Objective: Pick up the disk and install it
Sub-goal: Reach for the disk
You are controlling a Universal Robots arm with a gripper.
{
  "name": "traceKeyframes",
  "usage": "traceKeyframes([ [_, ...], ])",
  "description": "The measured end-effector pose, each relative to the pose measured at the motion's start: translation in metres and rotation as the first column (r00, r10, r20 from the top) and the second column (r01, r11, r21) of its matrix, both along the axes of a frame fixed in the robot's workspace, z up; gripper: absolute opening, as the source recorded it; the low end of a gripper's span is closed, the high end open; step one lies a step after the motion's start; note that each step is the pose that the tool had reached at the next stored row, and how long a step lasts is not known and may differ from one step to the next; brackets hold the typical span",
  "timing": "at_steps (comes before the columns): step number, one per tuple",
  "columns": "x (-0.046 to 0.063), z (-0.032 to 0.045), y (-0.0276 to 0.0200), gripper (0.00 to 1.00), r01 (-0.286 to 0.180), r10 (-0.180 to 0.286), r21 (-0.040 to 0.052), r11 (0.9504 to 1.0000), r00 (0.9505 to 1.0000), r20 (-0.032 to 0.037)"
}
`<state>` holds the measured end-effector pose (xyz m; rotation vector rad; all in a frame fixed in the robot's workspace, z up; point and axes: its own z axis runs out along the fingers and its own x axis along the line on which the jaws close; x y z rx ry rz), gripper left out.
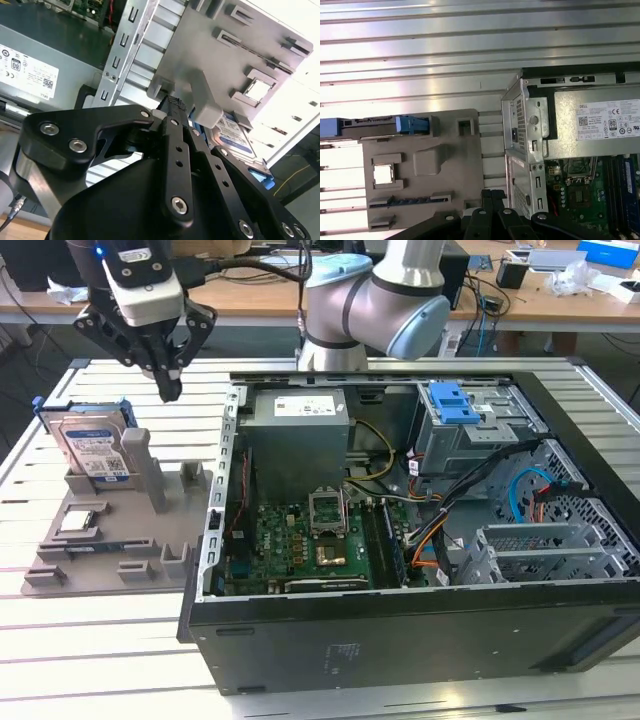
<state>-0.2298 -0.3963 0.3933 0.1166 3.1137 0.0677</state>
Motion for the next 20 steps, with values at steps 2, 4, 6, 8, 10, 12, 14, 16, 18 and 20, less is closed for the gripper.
traceKeyframes([
  [2, -0.006, -0.0001, 0.0001, 0.11, 0.0, 0.0, 0.0001, 1.0, 1.0, 0.0001],
  [4, -0.011, -0.0001, 0.0002, 0.11, 0.0, 0.0, 0.0001, 1.0, 1.0, 0.0001],
  [6, -0.018, -0.0001, 0.0003, 0.11, 0.0, 0.0, 0.0, 1.0, 1.0, 0.0001],
  [8, -0.023, 0.0, 0.0003, 0.11, 0.0, 0.0, 0.0, 1.0, 1.0, 0.0],
  [10, -0.028, 0.0, 0.0004, 0.11, 0.0, 0.0, 0.0001, 1.0, 1.0, 0.0],
  [12, -0.034, -0.0001, 0.0005, 0.11, 0.0, 0.0, 0.0001, 1.0, 1.0, 0.0001],
  [14, -0.039, -0.0001, 0.0007, 0.11, 0.0, 0.0, 0.0001, 1.0, 1.0, 0.0001],
  [16, -0.046, -0.0001, 0.0009, 0.11, 0.0, 0.0, 0.0, 1.0, 1.0, 0.0001],
  [18, -0.051, -0.0001, 0.001, 0.11, 0.0, 0.0, 0.0, 1.0, 1.0, 0.0],
  [20, -0.058, -0.0002, 0.0011, 0.11, 0.0, 0.0, 0.0001, 1.0, 1.0, 0.0001],
])
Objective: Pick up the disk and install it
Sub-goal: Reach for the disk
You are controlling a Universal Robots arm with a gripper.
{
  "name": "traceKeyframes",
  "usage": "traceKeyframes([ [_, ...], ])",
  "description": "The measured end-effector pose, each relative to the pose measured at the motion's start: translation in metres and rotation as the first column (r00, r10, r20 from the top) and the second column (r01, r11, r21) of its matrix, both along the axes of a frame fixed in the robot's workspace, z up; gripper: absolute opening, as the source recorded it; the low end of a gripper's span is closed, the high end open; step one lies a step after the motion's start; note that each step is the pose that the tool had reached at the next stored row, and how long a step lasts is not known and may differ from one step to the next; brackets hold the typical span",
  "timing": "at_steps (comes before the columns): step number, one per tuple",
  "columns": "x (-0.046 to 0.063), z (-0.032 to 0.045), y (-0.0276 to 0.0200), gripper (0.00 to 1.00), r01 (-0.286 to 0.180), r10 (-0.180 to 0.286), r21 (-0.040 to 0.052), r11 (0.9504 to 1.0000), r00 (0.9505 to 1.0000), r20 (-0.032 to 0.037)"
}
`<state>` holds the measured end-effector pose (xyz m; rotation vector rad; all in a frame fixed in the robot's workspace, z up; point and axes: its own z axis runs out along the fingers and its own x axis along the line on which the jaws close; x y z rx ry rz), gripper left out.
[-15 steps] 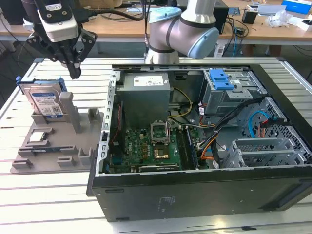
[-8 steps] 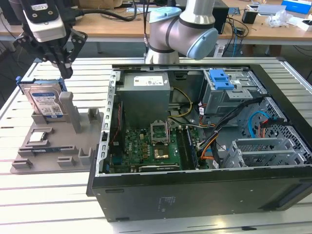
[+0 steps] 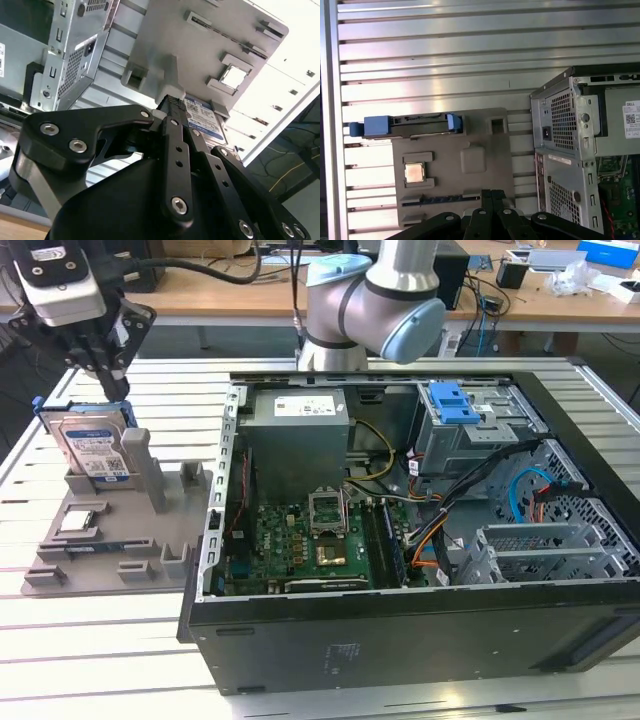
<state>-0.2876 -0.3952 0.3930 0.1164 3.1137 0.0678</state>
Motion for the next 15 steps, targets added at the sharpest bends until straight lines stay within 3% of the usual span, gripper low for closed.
traceKeyframes([
  [3, -0.01, -0.0001, 0.0007, 0.11, 0.0, 0.0, 0.0, 1.0, 1.0, 0.0],
  [15, -0.073, -0.0012, 0.011, 0.11, 0.0, 0.0, 0.0, 1.0, 1.0, 0.0],
])
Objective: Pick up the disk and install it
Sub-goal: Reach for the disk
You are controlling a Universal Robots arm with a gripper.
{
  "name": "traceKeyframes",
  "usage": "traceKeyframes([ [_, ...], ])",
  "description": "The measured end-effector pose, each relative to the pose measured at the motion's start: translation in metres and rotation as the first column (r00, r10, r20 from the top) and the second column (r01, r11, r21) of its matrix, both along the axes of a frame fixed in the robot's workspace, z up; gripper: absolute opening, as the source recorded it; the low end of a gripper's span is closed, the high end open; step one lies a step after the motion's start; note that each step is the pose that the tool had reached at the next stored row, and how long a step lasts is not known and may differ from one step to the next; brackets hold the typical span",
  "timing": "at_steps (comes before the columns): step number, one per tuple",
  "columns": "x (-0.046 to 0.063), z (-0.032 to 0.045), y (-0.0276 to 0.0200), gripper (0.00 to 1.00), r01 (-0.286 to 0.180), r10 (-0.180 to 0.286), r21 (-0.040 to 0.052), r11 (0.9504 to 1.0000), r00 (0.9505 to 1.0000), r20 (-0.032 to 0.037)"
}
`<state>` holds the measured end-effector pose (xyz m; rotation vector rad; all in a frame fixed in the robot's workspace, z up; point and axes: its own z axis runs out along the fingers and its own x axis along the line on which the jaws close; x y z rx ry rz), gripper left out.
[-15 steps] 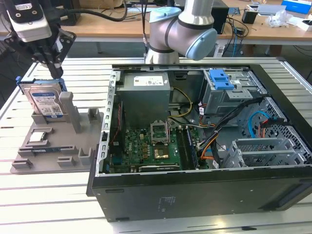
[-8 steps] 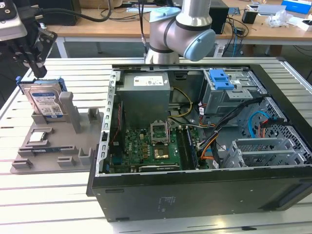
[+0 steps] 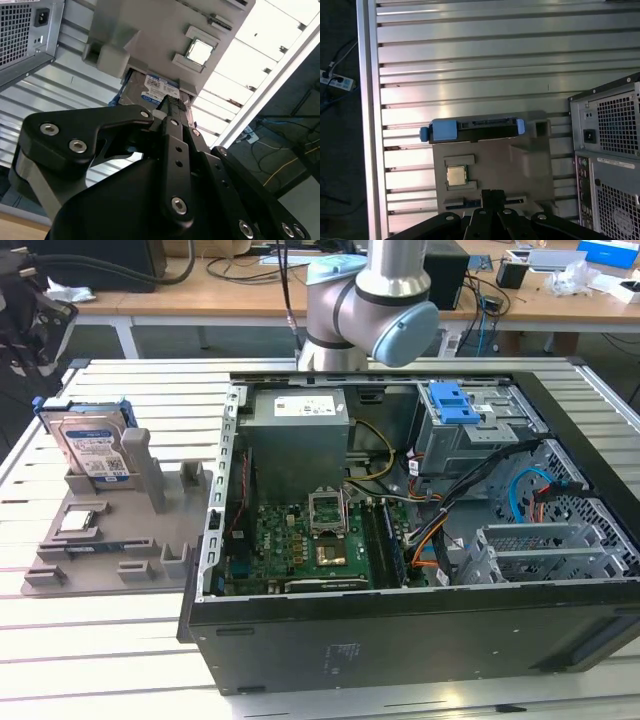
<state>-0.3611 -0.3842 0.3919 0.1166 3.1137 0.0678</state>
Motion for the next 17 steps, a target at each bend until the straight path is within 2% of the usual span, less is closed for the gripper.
traceKeyframes([
  [13, -0.033, -0.0006, 0.0047, 0.11, 0.0, 0.0, -0.0001, 1.0, 1.0, -0.0001],
  [17, -0.046, -0.0009, 0.0095, 0.11, 0.0, 0.0, -0.0002, 1.0, 1.0, 0.0001],
])
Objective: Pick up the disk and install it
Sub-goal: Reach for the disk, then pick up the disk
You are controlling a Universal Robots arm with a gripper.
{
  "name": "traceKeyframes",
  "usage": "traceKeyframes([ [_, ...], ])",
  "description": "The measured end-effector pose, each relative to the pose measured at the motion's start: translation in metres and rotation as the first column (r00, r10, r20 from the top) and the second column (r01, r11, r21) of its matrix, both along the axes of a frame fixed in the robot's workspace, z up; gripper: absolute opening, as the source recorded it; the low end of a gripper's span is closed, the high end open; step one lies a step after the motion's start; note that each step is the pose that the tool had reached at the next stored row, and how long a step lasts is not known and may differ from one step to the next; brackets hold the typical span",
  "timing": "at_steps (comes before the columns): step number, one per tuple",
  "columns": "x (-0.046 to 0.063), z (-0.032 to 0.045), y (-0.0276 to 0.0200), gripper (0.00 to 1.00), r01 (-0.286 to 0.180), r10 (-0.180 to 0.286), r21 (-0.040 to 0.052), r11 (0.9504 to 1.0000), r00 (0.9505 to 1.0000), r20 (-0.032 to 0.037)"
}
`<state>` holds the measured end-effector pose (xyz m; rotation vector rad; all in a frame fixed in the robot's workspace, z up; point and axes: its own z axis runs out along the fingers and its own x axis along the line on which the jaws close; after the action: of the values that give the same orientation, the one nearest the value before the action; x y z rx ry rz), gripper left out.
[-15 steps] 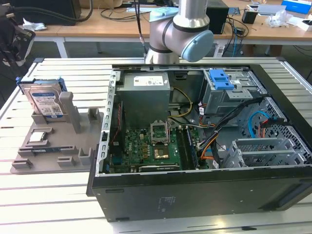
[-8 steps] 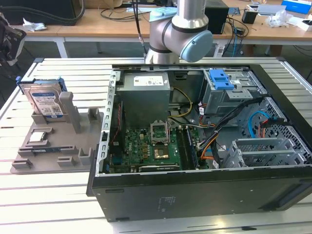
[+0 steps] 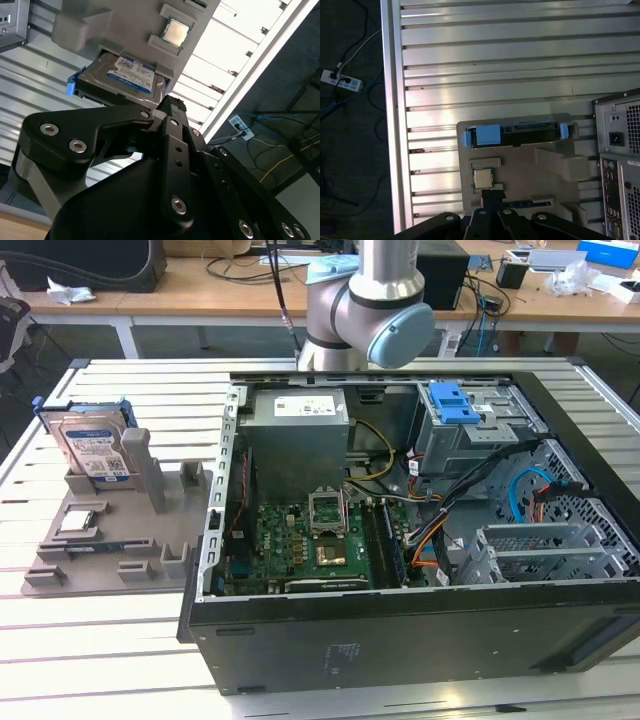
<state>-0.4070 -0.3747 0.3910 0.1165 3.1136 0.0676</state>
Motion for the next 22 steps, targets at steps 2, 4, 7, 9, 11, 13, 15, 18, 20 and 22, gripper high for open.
traceKeyframes([
  [2, -0.0018, -0.0005, 0.0049, 0.11, 0.0, 0.0, -0.0001, 1.0, 1.0, 0.0],
  [4, -0.0018, -0.0008, 0.0086, 0.11, 0.0, 0.0, -0.0006, 1.0, 1.0, -0.0001],
  [7, -0.0018, -0.0009, 0.0094, 0.11, 0.0, 0.0, -0.0009, 1.0, 1.0, -0.0001],
  [9, -0.0018, -0.0009, 0.0094, 0.11, 0.0, 0.0, -0.001, 1.0, 1.0, -0.0001],
  [11, -0.0018, -0.0009, 0.0094, 0.11, 0.0, 0.0, -0.0011, 1.0, 1.0, -0.0001],
  [13, -0.0018, -0.0009, 0.0094, 0.11, 0.0, 0.0, -0.0011, 1.0, 1.0, -0.0001],
  [15, -0.0018, -0.0009, 0.0094, 0.11, 0.0, 0.0, -0.0011, 1.0, 1.0, -0.0001],
  [18, -0.0018, -0.0009, 0.0094, 0.11, 0.0, 0.0, -0.0011, 1.0, 1.0, -0.0001],
  [20, -0.0018, -0.0009, 0.0095, 0.11, 0.0, 0.0, -0.0012, 1.0, 1.0, -0.0001],
  [22, -0.0019, -0.0009, 0.0095, 0.11, -0.038, 0.038, -0.0012, 0.9993, 0.9993, 0.0],
])
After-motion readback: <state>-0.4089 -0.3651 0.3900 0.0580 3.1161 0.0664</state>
